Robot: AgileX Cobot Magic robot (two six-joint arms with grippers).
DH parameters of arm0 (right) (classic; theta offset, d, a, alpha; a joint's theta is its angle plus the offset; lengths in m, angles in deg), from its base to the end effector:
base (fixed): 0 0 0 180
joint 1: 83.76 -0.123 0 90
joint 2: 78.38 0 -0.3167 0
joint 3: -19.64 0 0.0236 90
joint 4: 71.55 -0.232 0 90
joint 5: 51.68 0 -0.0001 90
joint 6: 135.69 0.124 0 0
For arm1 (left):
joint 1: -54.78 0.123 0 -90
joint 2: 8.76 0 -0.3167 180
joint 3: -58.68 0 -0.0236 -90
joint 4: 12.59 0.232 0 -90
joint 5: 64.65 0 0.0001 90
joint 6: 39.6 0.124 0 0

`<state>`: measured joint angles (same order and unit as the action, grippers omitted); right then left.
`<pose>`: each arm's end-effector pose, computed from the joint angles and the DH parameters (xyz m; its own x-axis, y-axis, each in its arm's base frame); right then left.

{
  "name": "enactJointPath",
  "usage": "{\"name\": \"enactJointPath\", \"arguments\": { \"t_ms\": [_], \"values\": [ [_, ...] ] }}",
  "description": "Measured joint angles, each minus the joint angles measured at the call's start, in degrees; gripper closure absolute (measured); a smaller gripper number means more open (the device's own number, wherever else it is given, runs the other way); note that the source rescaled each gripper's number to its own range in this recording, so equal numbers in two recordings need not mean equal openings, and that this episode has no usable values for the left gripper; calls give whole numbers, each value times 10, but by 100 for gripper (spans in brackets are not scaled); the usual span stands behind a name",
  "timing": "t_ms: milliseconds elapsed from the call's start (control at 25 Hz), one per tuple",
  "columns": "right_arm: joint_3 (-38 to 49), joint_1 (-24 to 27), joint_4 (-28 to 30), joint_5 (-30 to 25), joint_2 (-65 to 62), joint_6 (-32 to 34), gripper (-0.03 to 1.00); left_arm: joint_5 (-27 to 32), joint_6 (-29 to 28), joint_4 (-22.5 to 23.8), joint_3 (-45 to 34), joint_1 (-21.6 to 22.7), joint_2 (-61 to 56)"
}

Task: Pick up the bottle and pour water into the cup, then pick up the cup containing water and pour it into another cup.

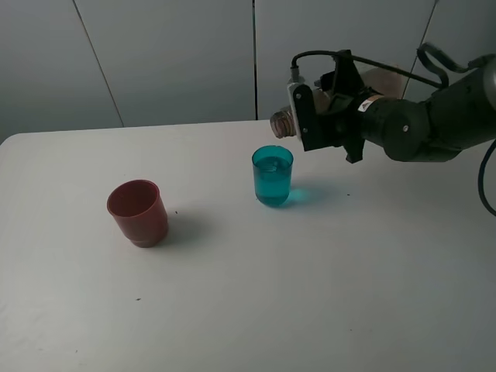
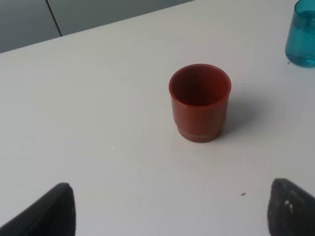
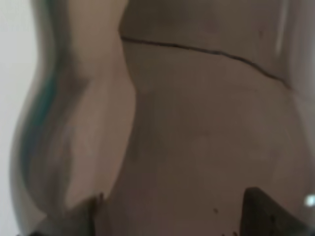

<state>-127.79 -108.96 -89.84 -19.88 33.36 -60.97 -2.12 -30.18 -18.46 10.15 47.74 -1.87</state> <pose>0.3559 0.1448 0.1930 0.2804 -0.9580 0.0602 -0.3675 -0.1651 -0.9152 -0.0288 -0.0078 0.2544 -0.4366 0.1711 -0.8833 0.2544 0.9652 0.0612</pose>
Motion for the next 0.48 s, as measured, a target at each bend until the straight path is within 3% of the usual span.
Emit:
{"name": "enactJointPath", "arguments": {
  "t_ms": [360, 480],
  "values": [
    [-11, 6, 3, -225, -84, 188, 97, 0, 0, 0, 0, 0, 0],
    [-19, 29, 3, -268, -89, 283, 97, 0, 0, 0, 0, 0, 0]
  ]
}}
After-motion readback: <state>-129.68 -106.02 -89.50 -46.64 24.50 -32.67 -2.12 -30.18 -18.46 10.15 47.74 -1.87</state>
